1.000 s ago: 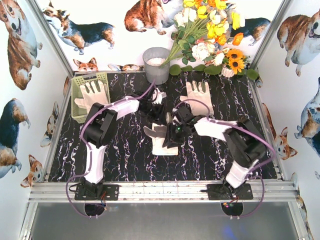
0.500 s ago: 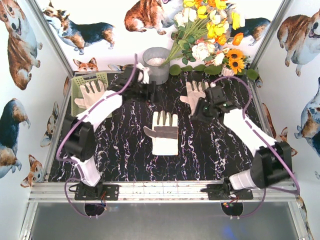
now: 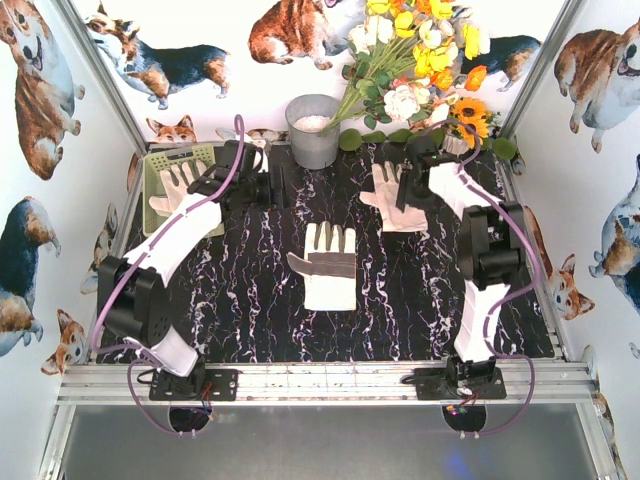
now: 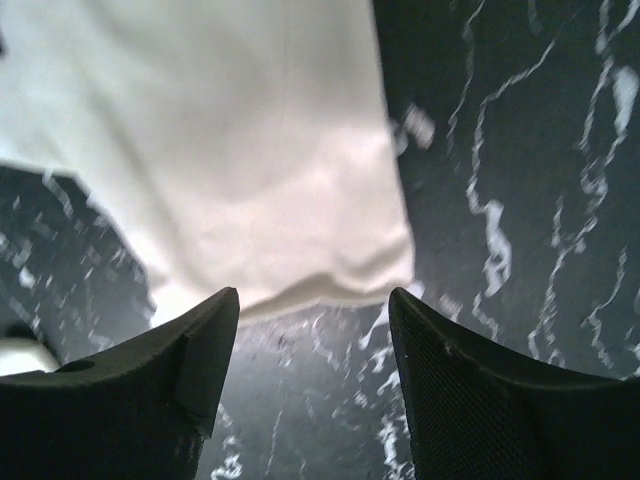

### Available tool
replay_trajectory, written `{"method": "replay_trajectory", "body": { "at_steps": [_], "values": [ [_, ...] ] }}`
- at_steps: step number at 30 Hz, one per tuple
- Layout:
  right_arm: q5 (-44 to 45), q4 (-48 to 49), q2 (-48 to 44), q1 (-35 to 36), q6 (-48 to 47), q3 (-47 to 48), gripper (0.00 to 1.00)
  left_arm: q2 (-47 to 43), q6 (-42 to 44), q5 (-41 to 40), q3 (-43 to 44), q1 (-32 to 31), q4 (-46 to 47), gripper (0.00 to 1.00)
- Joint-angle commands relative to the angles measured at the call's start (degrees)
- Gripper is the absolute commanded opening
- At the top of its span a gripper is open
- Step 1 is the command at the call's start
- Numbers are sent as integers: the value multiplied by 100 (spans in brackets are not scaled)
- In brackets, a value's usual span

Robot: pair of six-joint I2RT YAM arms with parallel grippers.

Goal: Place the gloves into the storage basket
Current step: Pick up the glove from the center of the board.

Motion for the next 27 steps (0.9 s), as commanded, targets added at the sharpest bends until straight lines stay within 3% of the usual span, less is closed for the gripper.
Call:
{"method": "replay_trajectory", "body": {
  "at_steps": [1,11,15,21,27],
  "values": [
    [95,-13,541,-187,-487,845,63,-334,-135,-484,35,44,-307,63],
    [-264,-206,2028,-538,-852,2474,63,-429,-104,-815,411,53,-1034,63],
    [-669,-280,2340,-624,-1015,2848,59,-443,-101,-862,459,55,-1150,63],
    [-1034,-484,2486,-627,-1024,2773,38,-436,-96,-806,416,56,-1123,63],
    [-1224,-450,2120,-627,-879,1964,14,-457,-79,-628,315,56,-1002,63]
  ]
}}
